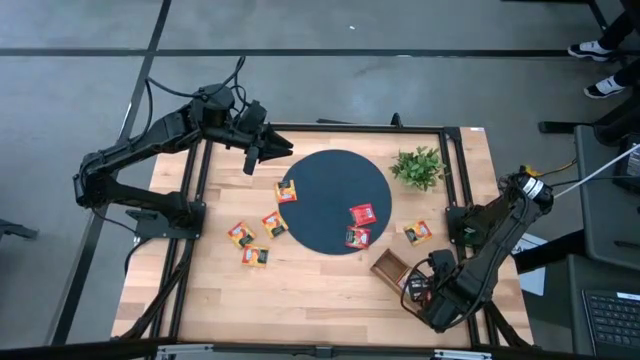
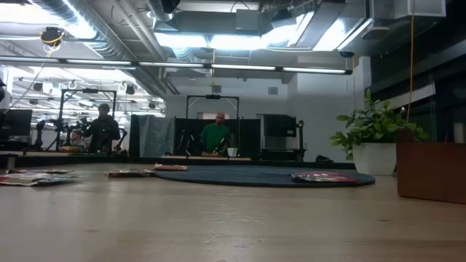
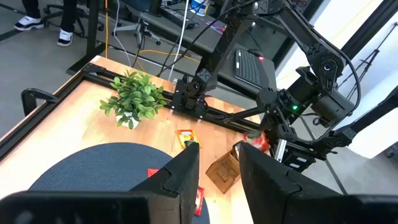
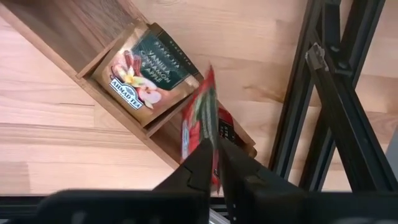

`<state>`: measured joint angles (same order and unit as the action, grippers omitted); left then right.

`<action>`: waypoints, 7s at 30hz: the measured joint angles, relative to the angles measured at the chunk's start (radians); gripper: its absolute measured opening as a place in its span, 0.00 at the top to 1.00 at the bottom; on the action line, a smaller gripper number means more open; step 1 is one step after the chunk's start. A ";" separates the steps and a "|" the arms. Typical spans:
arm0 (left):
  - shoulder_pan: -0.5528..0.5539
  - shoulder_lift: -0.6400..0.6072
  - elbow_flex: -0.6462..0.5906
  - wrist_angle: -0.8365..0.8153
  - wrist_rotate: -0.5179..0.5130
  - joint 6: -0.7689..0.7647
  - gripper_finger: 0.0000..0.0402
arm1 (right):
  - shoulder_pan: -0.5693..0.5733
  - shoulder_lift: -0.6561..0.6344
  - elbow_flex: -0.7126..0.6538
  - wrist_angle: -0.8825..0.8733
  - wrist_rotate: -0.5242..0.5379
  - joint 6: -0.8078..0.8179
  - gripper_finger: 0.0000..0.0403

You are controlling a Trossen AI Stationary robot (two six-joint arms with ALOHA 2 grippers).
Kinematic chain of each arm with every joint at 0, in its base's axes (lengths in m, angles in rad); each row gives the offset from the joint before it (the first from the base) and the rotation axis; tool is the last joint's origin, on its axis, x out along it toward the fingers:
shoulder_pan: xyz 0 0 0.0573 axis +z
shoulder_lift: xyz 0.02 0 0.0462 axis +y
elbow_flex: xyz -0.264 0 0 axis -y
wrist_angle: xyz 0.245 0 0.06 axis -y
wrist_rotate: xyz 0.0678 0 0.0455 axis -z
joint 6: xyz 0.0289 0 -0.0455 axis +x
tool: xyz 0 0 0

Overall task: Pick & Place Tea
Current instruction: Put the red tea bag into the right section of the wooden organizer

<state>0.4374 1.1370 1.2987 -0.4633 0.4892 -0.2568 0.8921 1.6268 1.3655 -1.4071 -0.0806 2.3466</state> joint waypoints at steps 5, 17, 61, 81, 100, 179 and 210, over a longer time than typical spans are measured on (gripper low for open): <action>0.000 0.000 0.000 0.000 0.000 0.000 0.72 | 0.000 0.000 0.000 0.002 -0.001 0.001 0.79; -0.002 0.000 0.000 -0.016 0.006 0.031 0.72 | -0.079 -0.035 0.001 0.175 0.285 -0.035 0.70; -0.311 0.403 -0.064 -0.045 -0.131 0.269 0.93 | -0.741 -0.062 -0.406 0.933 0.049 -0.976 0.71; -0.328 0.404 -0.195 0.081 -0.280 -0.076 0.94 | -0.852 -0.028 -0.537 1.029 -0.054 -1.204 0.71; -0.445 0.404 -0.195 0.080 -0.420 -0.309 0.94 | -0.917 0.170 -0.536 1.486 -0.150 -1.467 0.71; -0.503 0.807 -0.195 0.275 -0.518 -0.265 0.99 | -1.006 0.056 -0.634 1.519 -0.186 -1.407 0.71; -0.503 0.737 -0.200 0.218 -0.531 -0.306 0.98 | -1.005 0.116 -0.633 1.621 -0.236 -1.391 0.98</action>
<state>-0.0658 1.8744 1.0988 -0.2455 -0.0414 -0.5632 -0.1130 1.7428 0.7322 0.2142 -0.3164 0.9554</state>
